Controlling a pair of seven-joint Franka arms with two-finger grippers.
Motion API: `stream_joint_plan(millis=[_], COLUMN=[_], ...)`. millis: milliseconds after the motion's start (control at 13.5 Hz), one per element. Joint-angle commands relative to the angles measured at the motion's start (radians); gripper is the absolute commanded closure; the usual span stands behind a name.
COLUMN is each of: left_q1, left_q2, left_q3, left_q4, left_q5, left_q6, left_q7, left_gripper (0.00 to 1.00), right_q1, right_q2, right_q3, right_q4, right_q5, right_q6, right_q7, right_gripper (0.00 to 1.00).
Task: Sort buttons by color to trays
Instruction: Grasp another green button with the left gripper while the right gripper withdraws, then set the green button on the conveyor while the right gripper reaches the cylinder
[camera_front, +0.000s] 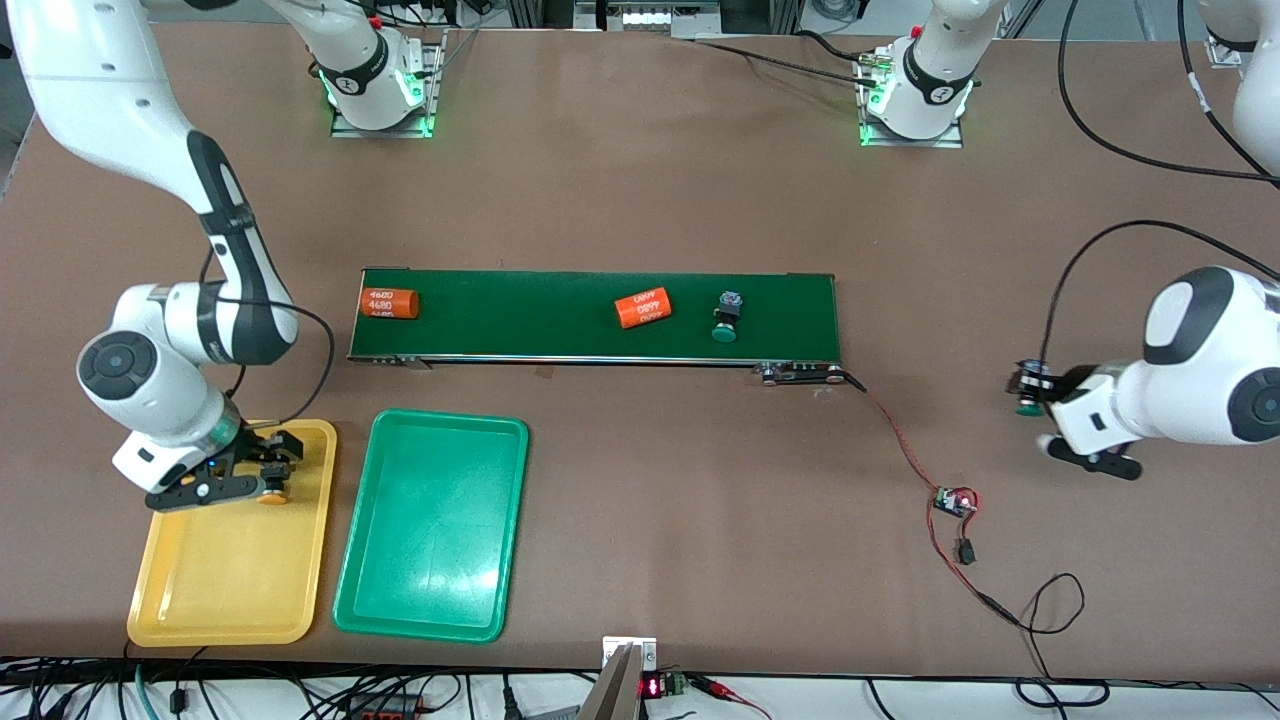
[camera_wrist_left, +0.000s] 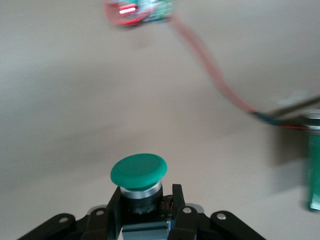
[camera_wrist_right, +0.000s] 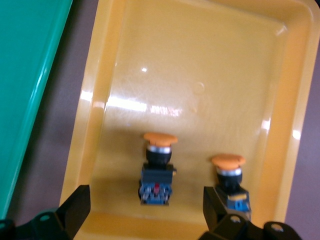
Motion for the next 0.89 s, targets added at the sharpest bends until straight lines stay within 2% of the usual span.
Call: stream_joint_plan(millis=[0,149,297,372,520,595,743,818], left_q1=[-0.072,-0.168,-0.276,-0.297,-0.291,-0.285,-0.283,-0.286], left_q2=[-0.009,-0.003,0.005,0.010,0.007,0.004,0.004,0.004], left_q3=[-0.062,-0.070,-0.062,-0.061,-0.061,-0.059,-0.049,-0.038], left_q4=[-0.034,-0.050,-0.068,-0.105,-0.222,-0.273,-0.309,-0.311], left_q5=[-0.038,-0.044,-0.043,-0.043,-0.034,-0.031,-0.025,-0.024], left_q6=[-0.020,-0.009,0.021,0.055,0.153,0.202,0.236,0.236], left_q7=[-0.121,-0.275,-0.392,-0.415,-0.451,-0.458,-0.486,-0.488], left_gripper=[0.90,0.90,0.90,0.90,0.90,0.90,0.89,0.83], right_q1=[0.032,0.047,0.047,0.047,0.044,0.043,0.040,0.040], right_q2=[-0.119,-0.175,-0.239,-0.273,-0.323,-0.355,-0.418,-0.448], right_q3=[0.000,0.030,0.058,0.083,0.121,0.145,0.166,0.181], right_q4=[-0.068,-0.080,-0.129,-0.155,-0.169,-0.169,-0.169,-0.169], right_q5=[0.012,0.012,0.012,0.012,0.014,0.044,0.142,0.147], right_q6=[-0.125,-0.215,-0.226,-0.239,-0.297,-0.341,-0.412,-0.455], right_q7=[0.104,0.197,0.261,0.287,0.333,0.356,0.370,0.372], right_gripper=[0.00,0.00,0.00,0.00,0.00,0.00,0.00,0.00])
